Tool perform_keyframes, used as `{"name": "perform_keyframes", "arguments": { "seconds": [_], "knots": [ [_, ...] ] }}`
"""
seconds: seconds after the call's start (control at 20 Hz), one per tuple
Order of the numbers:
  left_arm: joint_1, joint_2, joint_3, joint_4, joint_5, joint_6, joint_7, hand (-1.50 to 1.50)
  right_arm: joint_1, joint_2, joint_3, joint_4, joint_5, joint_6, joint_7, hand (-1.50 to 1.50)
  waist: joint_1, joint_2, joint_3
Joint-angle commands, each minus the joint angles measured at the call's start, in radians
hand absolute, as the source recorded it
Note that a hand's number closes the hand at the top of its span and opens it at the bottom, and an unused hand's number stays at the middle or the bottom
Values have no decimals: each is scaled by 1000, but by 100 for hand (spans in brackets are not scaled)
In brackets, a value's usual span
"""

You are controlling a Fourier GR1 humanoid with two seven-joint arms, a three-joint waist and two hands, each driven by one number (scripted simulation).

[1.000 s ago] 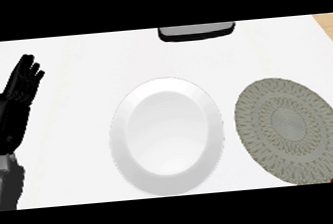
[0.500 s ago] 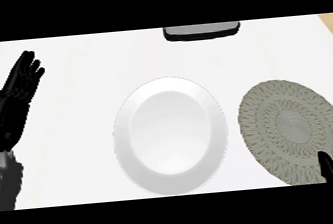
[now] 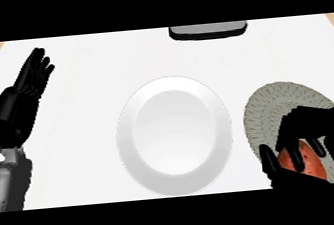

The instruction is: Pick the sweet potato from the placemat and place it in the plate

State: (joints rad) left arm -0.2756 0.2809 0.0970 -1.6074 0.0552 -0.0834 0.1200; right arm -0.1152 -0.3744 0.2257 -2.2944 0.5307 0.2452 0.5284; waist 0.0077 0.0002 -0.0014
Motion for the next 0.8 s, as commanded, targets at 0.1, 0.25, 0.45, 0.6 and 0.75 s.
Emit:
{"name": "perform_keyframes", "arguments": {
  "seconds": [0.1,0.25,0.45,0.6,0.75],
  "knots": [
    [-18,-1,-3,-5,-33,16,28,0,-215,192,205,170,134,-16,151,150,3,0,1],
    [-35,-22,-17,-62,-5,20,93,0,-296,305,260,380,215,-96,151,150,18,1,1],
    [23,-15,1,-25,-23,-5,-3,0,-351,369,266,507,286,-139,143,150,4,0,1],
    [-24,-5,21,12,-16,-7,1,0,-423,372,243,720,292,-217,78,150,7,3,1],
    [-22,6,38,28,6,-34,-1,0,-517,373,269,881,267,-289,70,150,14,5,1]
  ]
}}
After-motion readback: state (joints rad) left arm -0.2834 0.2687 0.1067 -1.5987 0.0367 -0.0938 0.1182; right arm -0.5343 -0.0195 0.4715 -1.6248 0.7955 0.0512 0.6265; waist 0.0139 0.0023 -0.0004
